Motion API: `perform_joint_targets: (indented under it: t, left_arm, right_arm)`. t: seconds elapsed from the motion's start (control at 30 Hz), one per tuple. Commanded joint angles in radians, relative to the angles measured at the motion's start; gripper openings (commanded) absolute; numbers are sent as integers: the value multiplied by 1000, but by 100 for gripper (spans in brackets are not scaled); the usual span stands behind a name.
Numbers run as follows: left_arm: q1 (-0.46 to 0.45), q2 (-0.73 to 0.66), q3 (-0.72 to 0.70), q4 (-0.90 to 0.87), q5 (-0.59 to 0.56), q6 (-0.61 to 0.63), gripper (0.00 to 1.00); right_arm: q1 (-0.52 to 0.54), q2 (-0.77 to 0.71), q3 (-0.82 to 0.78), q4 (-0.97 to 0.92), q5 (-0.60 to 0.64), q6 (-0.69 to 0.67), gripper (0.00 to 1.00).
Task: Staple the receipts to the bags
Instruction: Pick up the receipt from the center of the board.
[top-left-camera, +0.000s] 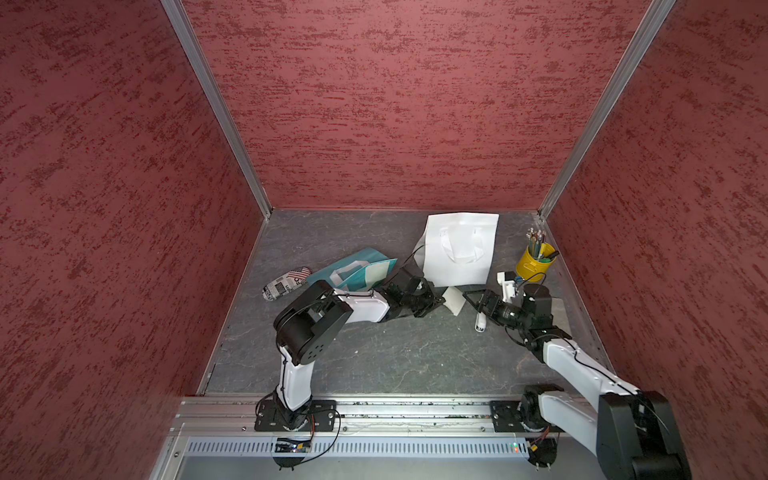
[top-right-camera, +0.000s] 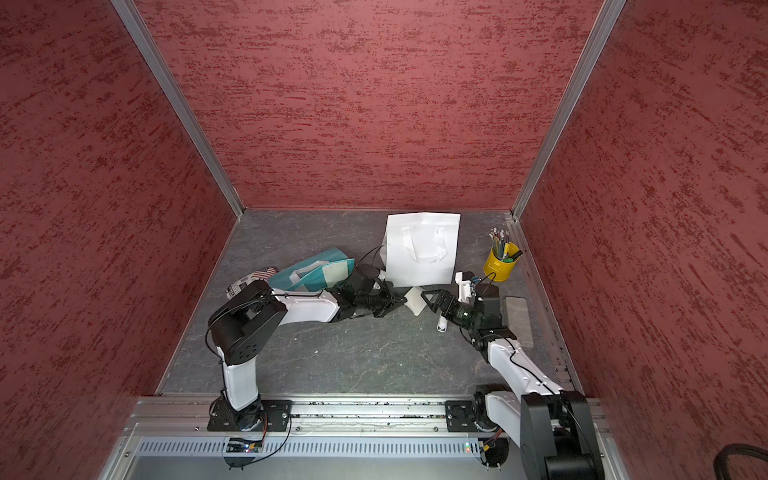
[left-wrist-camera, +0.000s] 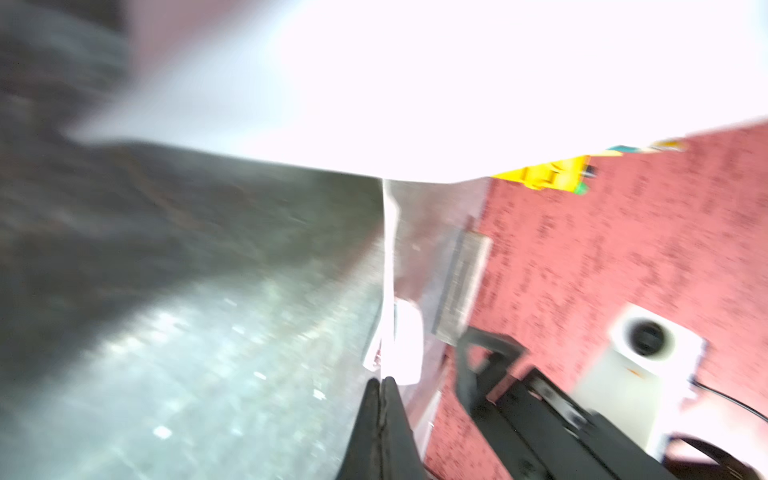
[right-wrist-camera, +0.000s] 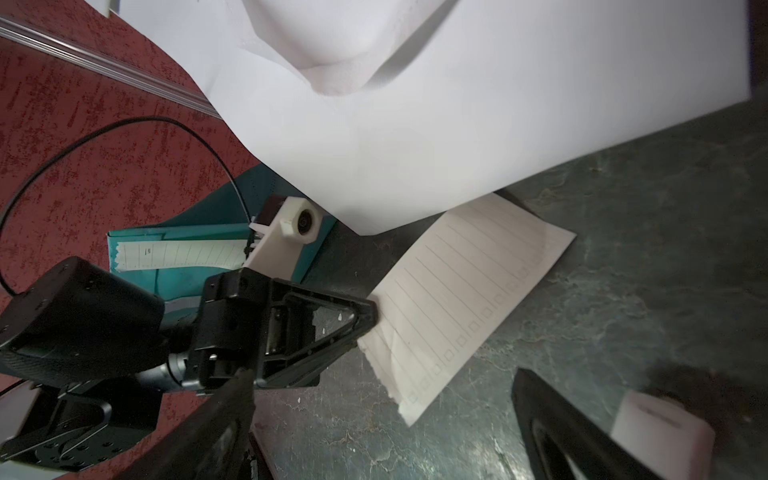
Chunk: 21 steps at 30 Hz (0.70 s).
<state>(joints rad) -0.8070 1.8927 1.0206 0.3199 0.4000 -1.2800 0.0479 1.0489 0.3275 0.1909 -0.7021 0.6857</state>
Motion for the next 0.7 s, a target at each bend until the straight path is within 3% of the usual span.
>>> perform_joint_targets:
  t: [0.0, 0.27, 0.53, 0.67]
  left_arm:
    - [-13, -57, -2, 91, 29, -7, 0]
    - [-20, -71, -2, 224, 40, -15, 0]
    - [-24, -79, -49, 262, 51, -12, 0]
    - [-26, -77, -62, 252, 56, 1, 0]
  right_arm:
    - [-8, -33, -12, 49, -25, 47, 99]
    - [-8, -51, -102, 318, -99, 294, 99]
    - [-9, -53, -85, 404, -97, 325, 99]
    - [-8, -5, -57, 449, -101, 330, 92]
